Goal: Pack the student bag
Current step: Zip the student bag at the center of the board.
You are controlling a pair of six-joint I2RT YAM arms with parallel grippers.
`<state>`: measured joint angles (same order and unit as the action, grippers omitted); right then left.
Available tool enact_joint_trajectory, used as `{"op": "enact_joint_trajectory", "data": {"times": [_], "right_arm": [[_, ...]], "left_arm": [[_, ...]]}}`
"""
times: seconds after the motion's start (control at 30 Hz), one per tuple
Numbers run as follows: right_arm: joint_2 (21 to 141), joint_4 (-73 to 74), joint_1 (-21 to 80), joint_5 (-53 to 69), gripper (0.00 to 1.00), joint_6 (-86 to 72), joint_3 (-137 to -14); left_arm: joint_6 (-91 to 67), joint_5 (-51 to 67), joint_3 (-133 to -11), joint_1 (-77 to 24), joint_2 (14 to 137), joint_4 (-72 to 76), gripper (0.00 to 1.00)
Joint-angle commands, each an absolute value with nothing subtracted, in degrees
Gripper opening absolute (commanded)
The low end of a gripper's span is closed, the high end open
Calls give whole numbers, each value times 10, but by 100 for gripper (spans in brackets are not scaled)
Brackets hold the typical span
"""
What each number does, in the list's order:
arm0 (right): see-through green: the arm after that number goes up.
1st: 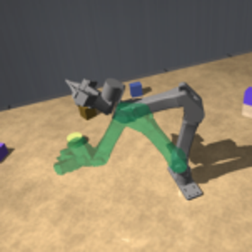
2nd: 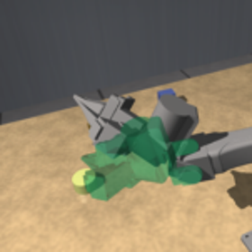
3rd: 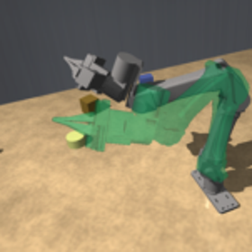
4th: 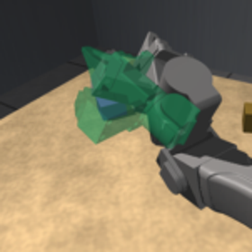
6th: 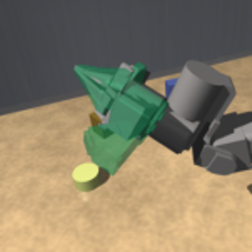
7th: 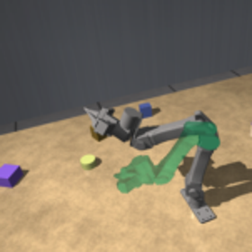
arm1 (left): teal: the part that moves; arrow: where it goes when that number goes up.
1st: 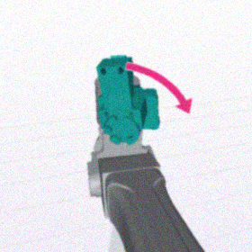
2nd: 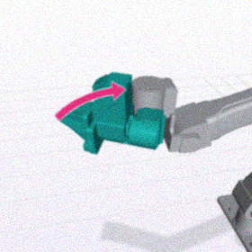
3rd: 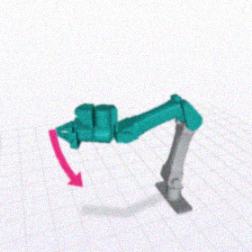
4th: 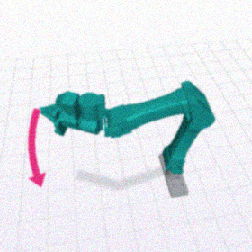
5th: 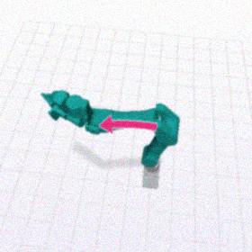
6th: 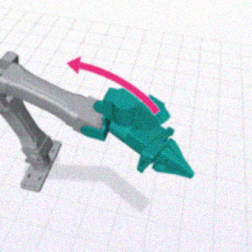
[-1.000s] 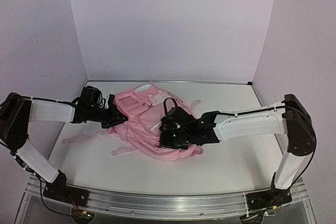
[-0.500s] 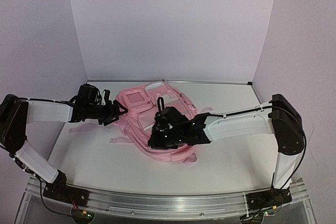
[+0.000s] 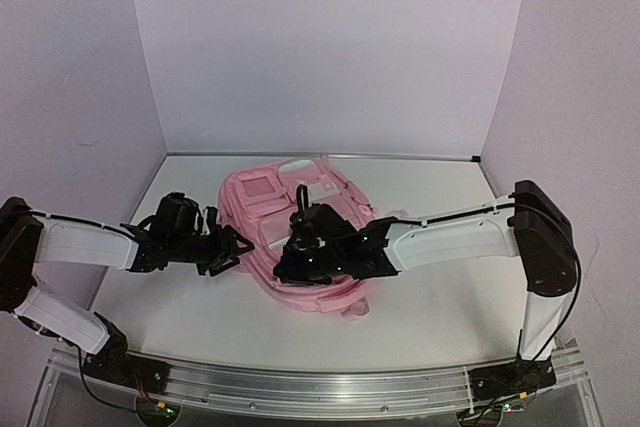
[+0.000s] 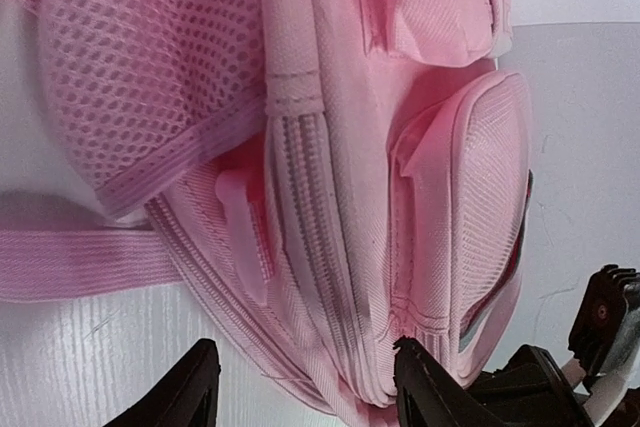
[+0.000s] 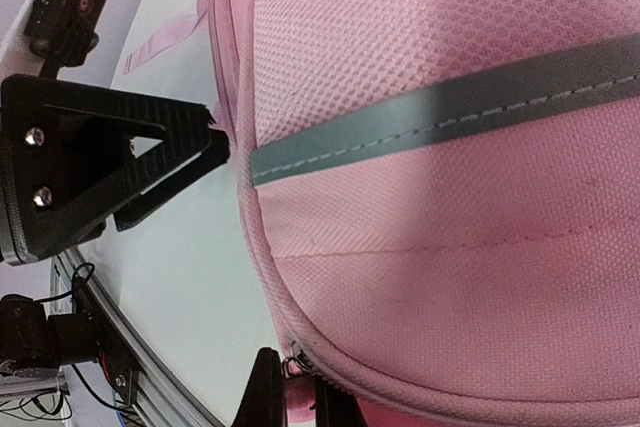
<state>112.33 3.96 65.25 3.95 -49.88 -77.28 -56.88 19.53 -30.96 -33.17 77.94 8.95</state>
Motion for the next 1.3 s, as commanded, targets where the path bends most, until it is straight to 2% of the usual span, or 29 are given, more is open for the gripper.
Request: {"op": "enact_joint_trajectory", "data": {"times": [0.0, 0.07, 0.23, 0.3, 0.53, 0.67, 0.9, 1.03, 1.17, 1.27], "right_arm": [[1120, 10, 665, 45, 0, -505, -793], [1109, 16, 666, 21, 0, -510, -790], [1068, 81, 666, -53, 0, -526, -781], [1051, 112, 666, -76, 0, -529, -772], [998, 202, 630, -105, 0, -509, -715], [979, 207, 580, -82, 0, -474, -681], [977, 200, 512, -76, 0, -380, -671], [979, 180, 492, -37, 0, -337, -676], [968, 123, 495, 79, 0, -311, -666], [964, 86, 514, 115, 0, -314, -652]], "left_arm": [[-610, 231, -310, -347, 829, 196, 59], [-628, 243, -309, -347, 851, 234, 52], [-650, 243, -302, -347, 874, 281, 9], [-648, 223, -298, -347, 861, 261, 1], [-597, 231, -290, -291, 805, 144, 0], [-535, 292, -301, -231, 788, 82, 0], [-414, 299, -359, -173, 790, -30, 0], [-357, 345, -395, -128, 829, -29, 0], [-297, 400, -484, -122, 913, -43, 0], [-273, 431, -542, -122, 974, -36, 0]]}}
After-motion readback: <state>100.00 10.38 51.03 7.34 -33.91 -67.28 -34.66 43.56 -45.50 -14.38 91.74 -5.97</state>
